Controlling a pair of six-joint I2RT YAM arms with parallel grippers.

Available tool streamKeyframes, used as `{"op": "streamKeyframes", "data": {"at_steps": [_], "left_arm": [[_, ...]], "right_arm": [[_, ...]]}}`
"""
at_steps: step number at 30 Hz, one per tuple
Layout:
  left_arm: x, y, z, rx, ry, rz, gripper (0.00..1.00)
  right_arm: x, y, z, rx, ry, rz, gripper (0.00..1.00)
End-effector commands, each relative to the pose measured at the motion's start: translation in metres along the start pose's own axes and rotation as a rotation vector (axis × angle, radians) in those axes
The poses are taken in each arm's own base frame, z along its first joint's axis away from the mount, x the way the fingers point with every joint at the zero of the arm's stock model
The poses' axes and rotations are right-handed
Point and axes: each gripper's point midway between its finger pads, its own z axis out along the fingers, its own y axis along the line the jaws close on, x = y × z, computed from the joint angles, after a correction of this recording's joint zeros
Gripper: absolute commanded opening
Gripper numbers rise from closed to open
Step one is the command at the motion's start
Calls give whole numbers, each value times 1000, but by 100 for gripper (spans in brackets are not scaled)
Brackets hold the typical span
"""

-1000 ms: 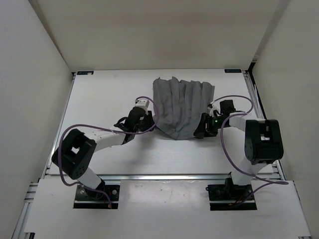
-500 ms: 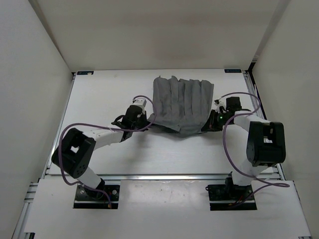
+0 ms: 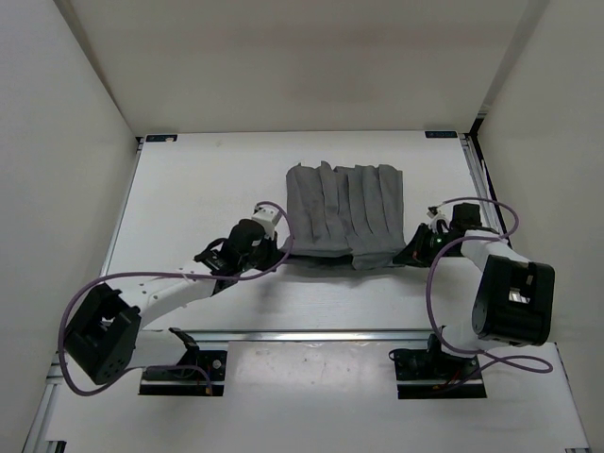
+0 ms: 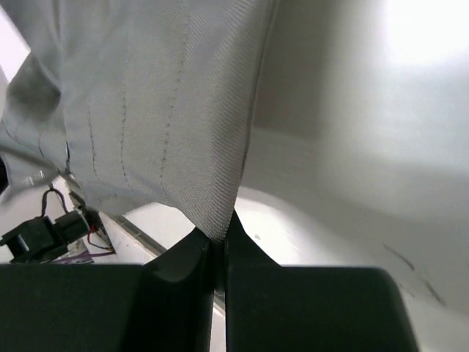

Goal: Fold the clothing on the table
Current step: Flatten the skirt out

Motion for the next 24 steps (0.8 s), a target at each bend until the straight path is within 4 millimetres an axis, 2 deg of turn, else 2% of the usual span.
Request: {"op": "streamKeyframes", "data": {"at_steps": [1, 2, 3, 4, 5, 6, 8, 11, 12, 13, 15, 17, 19, 24], "left_arm": [[21, 29, -18, -131, 51, 52, 12], [26, 28, -22, -124, 69, 43, 33], [29, 29, -24, -128, 71, 42, 43], [27, 29, -30, -131, 66, 47, 68], [30, 32, -35, -146, 74, 47, 98], [21, 31, -42, -143, 42, 32, 99], [17, 31, -56, -140, 15, 12, 98], [3, 35, -71, -115, -78, -61, 99], [5, 46, -71, -126, -85, -92, 99], [2, 40, -71, -72, -107, -125, 99], [8, 51, -60, -31, -110, -227, 98], [16, 37, -51, 92, -65, -285, 99], [16, 12, -43, 178, -32, -242, 98], [11, -18, -19, 312, 42, -225, 98]], "right_arm": [[-1, -39, -15, 155, -61, 40, 3], [-1, -40, -17, 158, -66, 33, 14], [-1, -39, -18, 159, -66, 22, 23], [-1, -40, -19, 159, -68, 27, 37], [0, -41, -19, 164, -71, 25, 53], [1, -41, -20, 163, -73, 18, 64], [0, -39, -20, 153, -79, 18, 70], [2, -38, -18, 143, -75, 17, 71], [1, -36, -18, 137, -77, 10, 71], [3, -35, -19, 138, -73, 14, 70], [2, -36, -17, 142, -74, -1, 71], [3, -33, -15, 140, -67, -22, 71], [0, -30, -14, 139, -67, -52, 71], [5, -29, -11, 142, -46, -67, 70]]}}
